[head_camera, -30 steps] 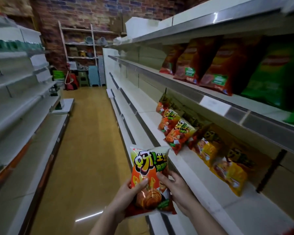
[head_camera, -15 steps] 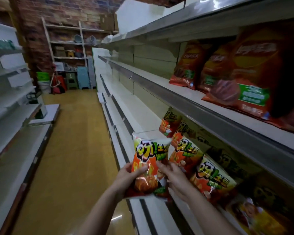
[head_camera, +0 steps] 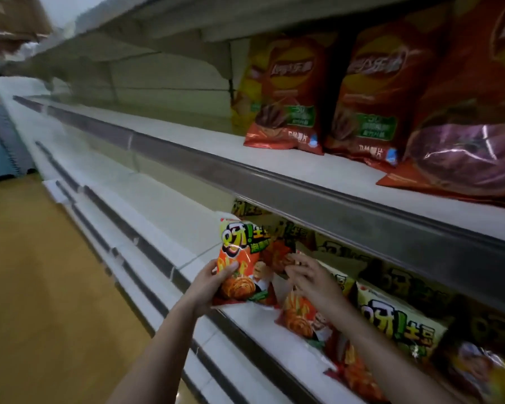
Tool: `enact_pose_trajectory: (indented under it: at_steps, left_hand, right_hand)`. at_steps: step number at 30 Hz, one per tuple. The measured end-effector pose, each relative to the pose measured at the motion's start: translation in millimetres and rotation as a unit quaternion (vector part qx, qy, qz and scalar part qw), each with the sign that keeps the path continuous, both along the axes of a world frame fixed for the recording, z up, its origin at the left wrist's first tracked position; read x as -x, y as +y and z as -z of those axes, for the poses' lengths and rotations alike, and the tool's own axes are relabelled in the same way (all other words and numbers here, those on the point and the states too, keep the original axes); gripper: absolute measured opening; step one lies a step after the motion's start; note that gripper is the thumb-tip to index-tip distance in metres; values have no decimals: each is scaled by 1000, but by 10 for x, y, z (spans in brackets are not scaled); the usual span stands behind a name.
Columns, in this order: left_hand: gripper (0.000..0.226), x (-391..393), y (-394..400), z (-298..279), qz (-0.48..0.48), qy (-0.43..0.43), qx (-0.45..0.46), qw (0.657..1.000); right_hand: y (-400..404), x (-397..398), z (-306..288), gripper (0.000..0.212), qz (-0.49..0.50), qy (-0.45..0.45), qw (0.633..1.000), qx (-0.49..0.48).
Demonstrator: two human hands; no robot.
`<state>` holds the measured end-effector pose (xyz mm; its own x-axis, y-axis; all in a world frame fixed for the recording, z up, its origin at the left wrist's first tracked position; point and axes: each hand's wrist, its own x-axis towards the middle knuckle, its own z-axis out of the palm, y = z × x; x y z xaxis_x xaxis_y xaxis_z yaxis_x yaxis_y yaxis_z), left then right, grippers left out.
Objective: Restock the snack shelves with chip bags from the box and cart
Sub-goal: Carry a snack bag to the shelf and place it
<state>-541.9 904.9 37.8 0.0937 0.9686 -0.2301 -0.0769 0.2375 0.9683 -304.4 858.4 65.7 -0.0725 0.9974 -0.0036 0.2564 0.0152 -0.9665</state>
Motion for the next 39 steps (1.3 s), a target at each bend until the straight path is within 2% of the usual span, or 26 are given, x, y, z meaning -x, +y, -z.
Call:
enact_pose_trajectory:
  at_steps: [2,5,6,10,14,16,18,21,23,29,32,34,37,39]
  left_hand:
    - [72,8,303,42,54,-8,5,998]
    - [82,-56,591,110,125,14,0,992]
    - [81,-75,668,138,158,26,-3,987]
    - [54,-50,944,327,242,41,5,969]
    - [86,83,1112,444,300,34,8,953]
    - [85,119,1158,499,334,46,12,941]
    - [72,120,1192,561,346,64,14,936]
    - [58,36,1159,561,328,117,-18,937]
    - [52,-7,1101,553,299,147,-38,942]
    - [63,-43,987,520,232,197,-59,951]
    - [77,-46,1019,457,179,234,-91,951]
    - [84,-102,959,369,116,284,-160,938]
    - [69,-328,673,154,38,293,-295,909]
    - [55,-534,430,-17,62,249,-337,906]
  right_hand:
    - [40,-23,4,19,61,-12,998,-1]
    - [-17,-62,1,13,134,-26,991,3]
    - [-46,-60,17,13,157,-27,987,4]
    - [-225,-3,146,17,247,-45,968,4]
    - [-445,61,290,23,303,-33,952,28]
    - [-520,99,342,27,308,-49,949,46]
    - [-548,139,375,34,296,-78,950,63]
    - [-538,174,424,45,291,-128,946,63]
    - [-531,223,460,52,299,-126,944,58]
    - [-501,360,538,59,313,-136,938,59]
    - [-497,370,549,52,339,-100,934,52]
    - [-537,374,534,40,373,-63,925,34]
    - [-657,370,511,25,422,-25,906,5]
    - [-756,329,490,23,447,-18,894,-6]
